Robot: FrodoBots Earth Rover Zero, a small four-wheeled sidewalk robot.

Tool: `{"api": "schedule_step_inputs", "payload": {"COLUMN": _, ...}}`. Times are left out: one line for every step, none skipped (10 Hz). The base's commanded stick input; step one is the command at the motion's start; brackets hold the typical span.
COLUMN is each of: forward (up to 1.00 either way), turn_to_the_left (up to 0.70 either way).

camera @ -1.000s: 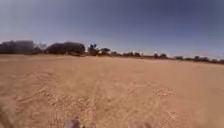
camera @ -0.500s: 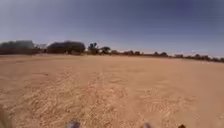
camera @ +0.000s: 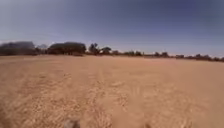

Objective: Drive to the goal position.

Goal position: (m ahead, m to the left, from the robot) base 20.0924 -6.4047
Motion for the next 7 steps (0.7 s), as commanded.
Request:
{"api": "schedule_step_inputs", "payload": {"forward": 0.5, "turn_to_the_left": 0.0}}
{"api": "schedule_step_inputs", "payload": {"forward": 0.5, "turn_to_the_left": 0.0}}
{"api": "schedule_step_inputs", "payload": {"forward": 0.5, "turn_to_the_left": 0.0}}
{"api": "schedule_step_inputs", "payload": {"forward": 0.5, "turn_to_the_left": 0.0}}
{"api": "schedule_step_inputs", "payload": {"forward": 0.5, "turn_to_the_left": 0.0}}
{"api": "schedule_step_inputs", "payload": {"forward": 0.5, "turn_to_the_left": 0.0}}
{"api": "schedule_step_inputs", "payload": {"forward": 0.5, "turn_to_the_left": 0.0}}
